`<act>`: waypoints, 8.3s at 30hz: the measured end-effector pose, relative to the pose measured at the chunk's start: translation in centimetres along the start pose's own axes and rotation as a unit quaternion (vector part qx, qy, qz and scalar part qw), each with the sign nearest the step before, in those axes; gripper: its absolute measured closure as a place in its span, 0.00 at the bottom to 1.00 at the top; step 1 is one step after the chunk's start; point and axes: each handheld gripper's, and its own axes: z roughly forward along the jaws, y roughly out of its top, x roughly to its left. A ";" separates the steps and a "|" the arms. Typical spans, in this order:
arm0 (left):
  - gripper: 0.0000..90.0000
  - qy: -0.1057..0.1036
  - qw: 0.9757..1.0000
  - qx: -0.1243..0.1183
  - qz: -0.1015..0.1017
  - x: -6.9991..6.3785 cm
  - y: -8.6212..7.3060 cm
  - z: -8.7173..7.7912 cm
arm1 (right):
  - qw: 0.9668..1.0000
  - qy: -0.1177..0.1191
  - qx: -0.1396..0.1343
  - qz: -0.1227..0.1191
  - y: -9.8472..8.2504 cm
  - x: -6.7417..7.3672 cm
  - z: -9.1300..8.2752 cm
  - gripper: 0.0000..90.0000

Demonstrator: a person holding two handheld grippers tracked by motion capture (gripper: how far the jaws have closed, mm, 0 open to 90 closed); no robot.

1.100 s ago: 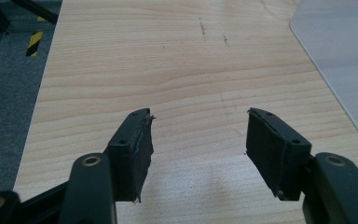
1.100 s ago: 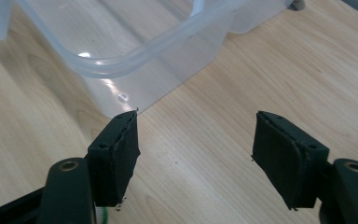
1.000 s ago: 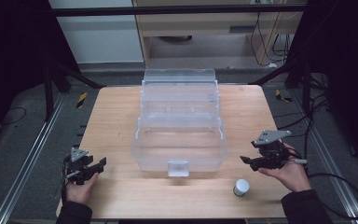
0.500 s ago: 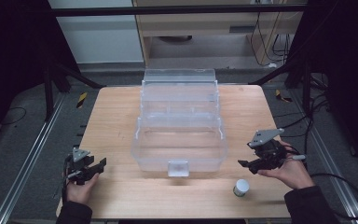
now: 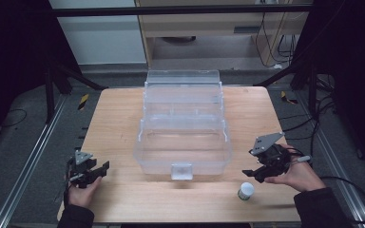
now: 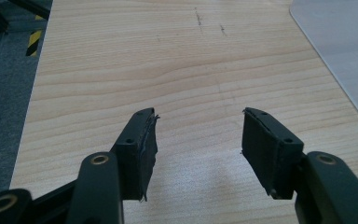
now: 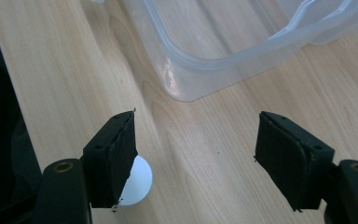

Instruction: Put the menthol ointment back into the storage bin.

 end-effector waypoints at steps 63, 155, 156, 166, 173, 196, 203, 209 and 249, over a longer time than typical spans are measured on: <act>0.49 0.000 1.000 0.004 0.008 -0.2 0.0 0.1 | 0.975 0.093 0.168 -0.114 -1.4 3.0 5.3 0.48; 0.49 -0.005 1.000 0.017 0.012 -0.5 0.0 0.7 | 0.984 0.089 0.119 -0.102 7.8 1.1 0.0 0.56; 0.49 -0.005 1.000 0.017 0.012 -0.5 0.0 0.7 | 0.984 0.088 0.120 -0.101 7.9 1.0 -0.1 0.56; 0.49 -0.005 1.000 0.015 0.011 -0.4 0.0 0.7 | 0.984 0.084 0.112 -0.108 9.7 0.2 -0.7 0.56; 0.49 -0.005 1.000 0.016 0.012 -0.4 0.0 0.6 | 0.985 0.084 0.112 -0.102 10.6 -0.8 -0.5 0.56; 0.49 -0.006 1.000 0.015 0.010 -0.3 0.0 0.7 | 0.985 0.081 0.109 -0.107 12.0 -3.7 3.8 0.56; 0.49 -0.006 1.000 0.015 0.010 -0.2 0.0 0.7 | 0.985 0.082 0.115 -0.101 11.3 -4.1 5.2 0.56; 0.49 -0.006 1.000 0.015 0.010 -0.2 0.0 0.7 | 0.983 0.087 0.126 -0.099 10.5 -4.3 6.2 0.56; 0.49 -0.005 1.000 0.016 0.011 -0.2 0.0 0.7 | 0.979 0.107 0.146 -0.098 8.2 -4.2 9.7 0.56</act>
